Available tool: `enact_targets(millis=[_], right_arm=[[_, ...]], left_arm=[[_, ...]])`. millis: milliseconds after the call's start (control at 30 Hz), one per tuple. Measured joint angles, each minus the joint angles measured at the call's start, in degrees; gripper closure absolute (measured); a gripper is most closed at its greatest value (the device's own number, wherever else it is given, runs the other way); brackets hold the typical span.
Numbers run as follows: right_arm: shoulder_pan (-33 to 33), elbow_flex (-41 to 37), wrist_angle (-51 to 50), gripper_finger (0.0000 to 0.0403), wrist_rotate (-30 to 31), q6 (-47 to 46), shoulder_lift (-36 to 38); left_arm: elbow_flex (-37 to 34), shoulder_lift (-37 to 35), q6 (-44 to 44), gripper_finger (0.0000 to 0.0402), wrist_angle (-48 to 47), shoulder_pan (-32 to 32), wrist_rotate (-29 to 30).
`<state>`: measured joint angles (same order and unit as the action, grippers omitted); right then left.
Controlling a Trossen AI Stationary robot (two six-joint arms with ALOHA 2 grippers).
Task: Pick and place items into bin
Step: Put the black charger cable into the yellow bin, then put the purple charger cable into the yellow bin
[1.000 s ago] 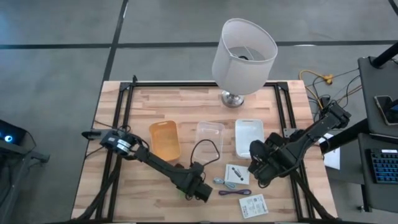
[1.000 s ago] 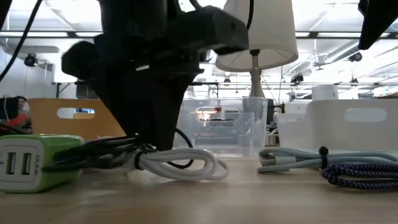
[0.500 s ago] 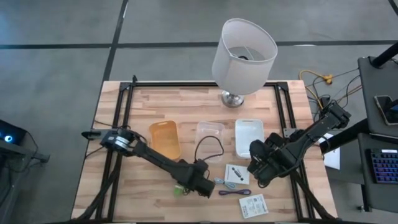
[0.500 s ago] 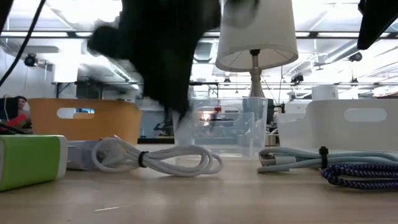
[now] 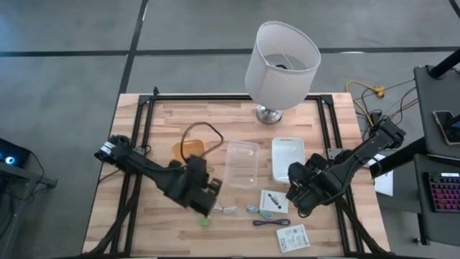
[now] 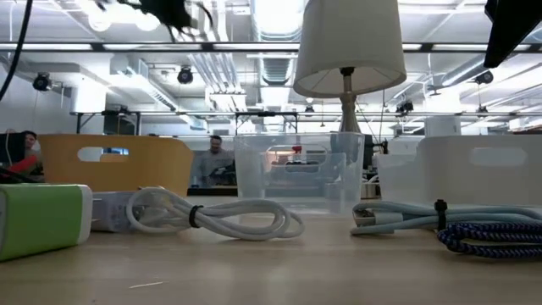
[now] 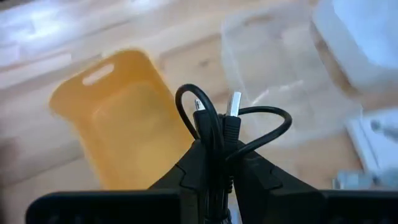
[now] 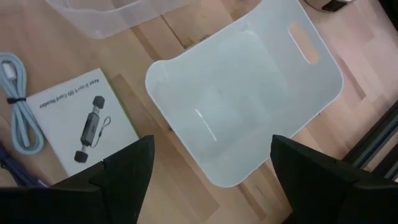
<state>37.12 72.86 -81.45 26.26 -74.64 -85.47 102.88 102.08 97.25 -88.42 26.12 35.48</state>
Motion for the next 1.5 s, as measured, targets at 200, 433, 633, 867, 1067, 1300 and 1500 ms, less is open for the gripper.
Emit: enact_targets(millis=[200, 433, 633, 867, 1067, 1300, 1500], right_arm=[[0.0, -0.14, 1.65, 0.0099, 0.66, -0.4, 0.0], [0.07, -0.33, 2.51, 0.0099, 0.5, -1.92, 0.02], [-0.06, -0.54, 2.96, 0.0099, 0.69, -1.92, 0.02], [0.23, -0.72, 5.12, 0.0099, 0.46, 1.16, 0.02], [2.5, -1.52, 27.1, 0.0099, -10.7, 28.67, -0.41], [11.32, -3.83, 24.86, 0.0099, -13.34, 27.9, -2.9], [17.12, -5.78, 27.35, 0.0101, -15.02, 26.32, -8.42]], left_arm=[[-21.07, -9.17, 16.48, 0.0365, 2.37, -5.62, -3.02], [-39.5, -21.16, 21.95, 0.0288, 20.42, -6.4, -5.12], [-46.9, -25.47, 22.22, 0.0198, 23.31, -7.84, -6.51], [-42.94, -27.86, -17.44, 0.0164, 54.92, -2.28, 1.78], [-38.92, -22.39, -46.08, 0.0163, 76.16, 3.11, -5.32], [-35.73, -15.78, -42.2, 0.0163, 75.49, 7.79, -5.81], [-34.98, -9.29, -42.44, 0.0163, 75.85, 8.75, -7.87]])
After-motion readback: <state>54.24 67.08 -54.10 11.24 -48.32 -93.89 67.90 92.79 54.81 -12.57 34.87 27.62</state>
